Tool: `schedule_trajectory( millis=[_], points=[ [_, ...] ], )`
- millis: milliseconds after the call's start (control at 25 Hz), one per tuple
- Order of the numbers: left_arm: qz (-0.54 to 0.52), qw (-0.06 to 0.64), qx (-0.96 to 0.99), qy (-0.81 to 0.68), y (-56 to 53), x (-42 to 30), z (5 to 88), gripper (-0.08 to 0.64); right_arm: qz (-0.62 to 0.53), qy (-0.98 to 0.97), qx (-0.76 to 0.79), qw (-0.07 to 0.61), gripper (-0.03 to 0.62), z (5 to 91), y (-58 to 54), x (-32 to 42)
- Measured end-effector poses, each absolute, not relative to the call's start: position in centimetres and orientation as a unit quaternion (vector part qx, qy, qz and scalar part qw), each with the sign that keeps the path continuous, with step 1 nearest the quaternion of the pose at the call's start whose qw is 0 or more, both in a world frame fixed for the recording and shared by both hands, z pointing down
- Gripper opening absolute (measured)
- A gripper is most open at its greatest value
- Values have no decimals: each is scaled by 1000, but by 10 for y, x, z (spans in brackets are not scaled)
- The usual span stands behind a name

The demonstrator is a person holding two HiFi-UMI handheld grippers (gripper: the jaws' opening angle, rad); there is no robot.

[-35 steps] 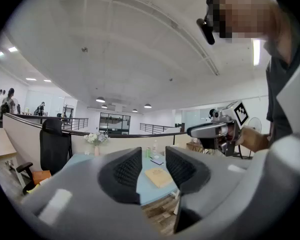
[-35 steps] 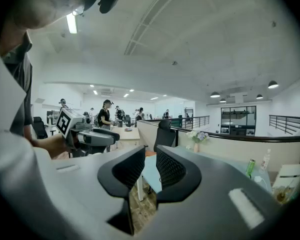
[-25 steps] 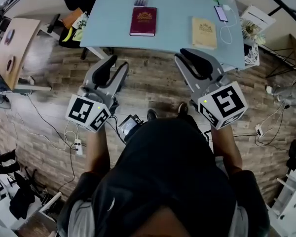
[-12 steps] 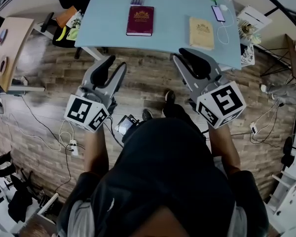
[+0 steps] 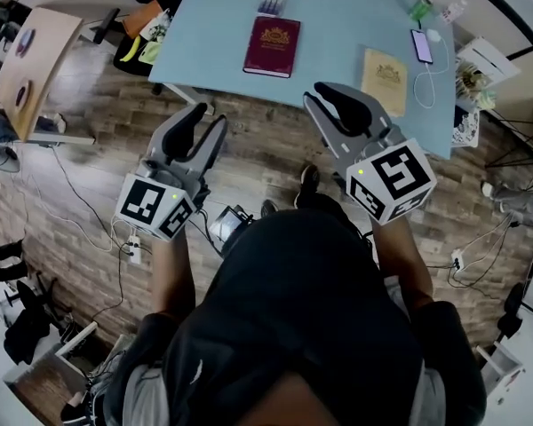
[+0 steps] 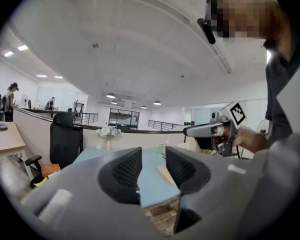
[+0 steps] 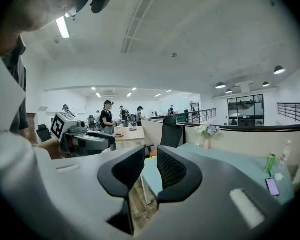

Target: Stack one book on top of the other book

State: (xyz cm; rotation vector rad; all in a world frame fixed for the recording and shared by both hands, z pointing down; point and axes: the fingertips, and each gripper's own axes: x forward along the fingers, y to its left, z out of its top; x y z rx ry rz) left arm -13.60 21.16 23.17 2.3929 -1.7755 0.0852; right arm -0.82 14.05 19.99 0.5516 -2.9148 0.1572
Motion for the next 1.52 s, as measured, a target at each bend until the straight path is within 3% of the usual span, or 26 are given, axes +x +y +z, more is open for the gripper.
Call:
schedule_trajectory(
  millis=[760, 1520],
  points=[
    [53, 96, 732, -672, 141, -116, 233, 202, 71, -992, 79, 66, 58, 203, 42, -14],
    [94, 106, 781, -608, 50, -71, 245, 202, 110, -981, 151, 50, 58, 225, -31, 41]
  ],
)
